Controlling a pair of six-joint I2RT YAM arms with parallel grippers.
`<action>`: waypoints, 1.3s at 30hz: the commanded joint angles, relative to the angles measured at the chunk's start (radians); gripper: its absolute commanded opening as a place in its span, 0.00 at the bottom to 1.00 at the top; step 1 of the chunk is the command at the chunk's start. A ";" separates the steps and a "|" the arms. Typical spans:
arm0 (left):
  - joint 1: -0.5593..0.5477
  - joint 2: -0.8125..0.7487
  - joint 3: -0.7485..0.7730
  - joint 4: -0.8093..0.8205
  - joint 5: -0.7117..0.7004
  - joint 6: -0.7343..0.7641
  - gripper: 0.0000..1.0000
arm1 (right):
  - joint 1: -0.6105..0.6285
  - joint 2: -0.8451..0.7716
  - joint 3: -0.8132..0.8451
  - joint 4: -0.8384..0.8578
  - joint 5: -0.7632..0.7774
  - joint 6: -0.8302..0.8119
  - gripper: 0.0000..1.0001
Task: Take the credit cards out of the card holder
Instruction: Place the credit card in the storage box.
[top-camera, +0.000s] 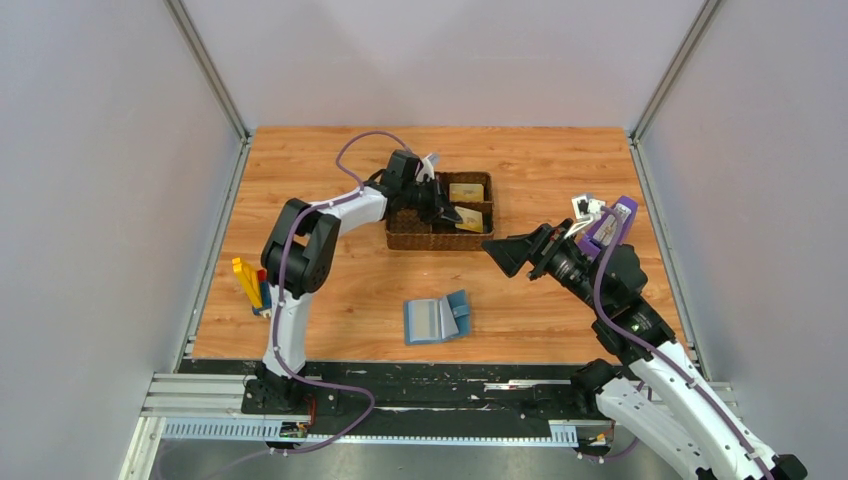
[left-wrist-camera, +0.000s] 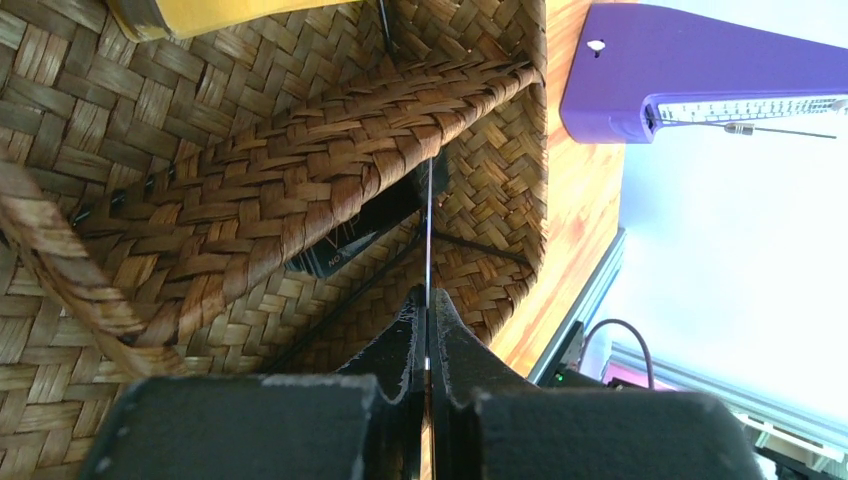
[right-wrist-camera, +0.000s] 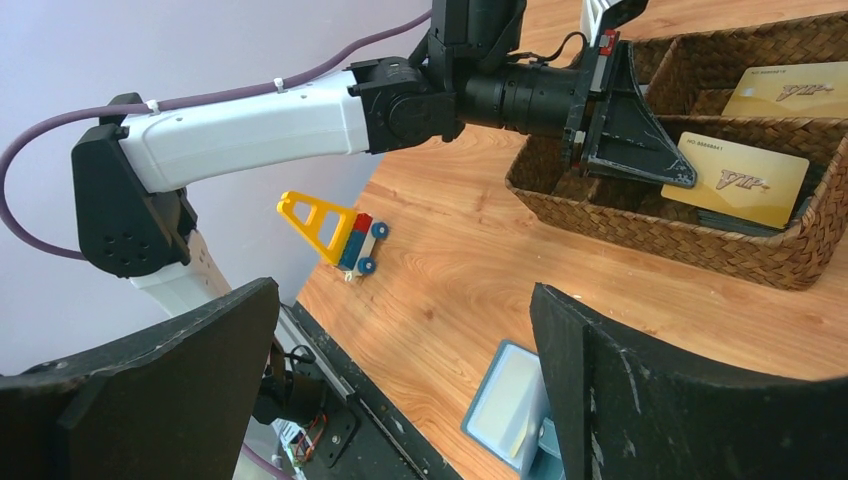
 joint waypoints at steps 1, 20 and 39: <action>0.005 0.020 0.040 0.075 0.026 -0.031 0.02 | -0.003 -0.001 0.027 0.033 0.013 -0.016 1.00; 0.001 0.084 0.072 0.145 0.044 -0.075 0.12 | -0.003 -0.005 0.027 0.035 0.038 -0.045 1.00; -0.003 0.069 0.116 -0.032 -0.029 0.044 0.37 | -0.003 -0.018 0.024 0.034 0.044 -0.056 1.00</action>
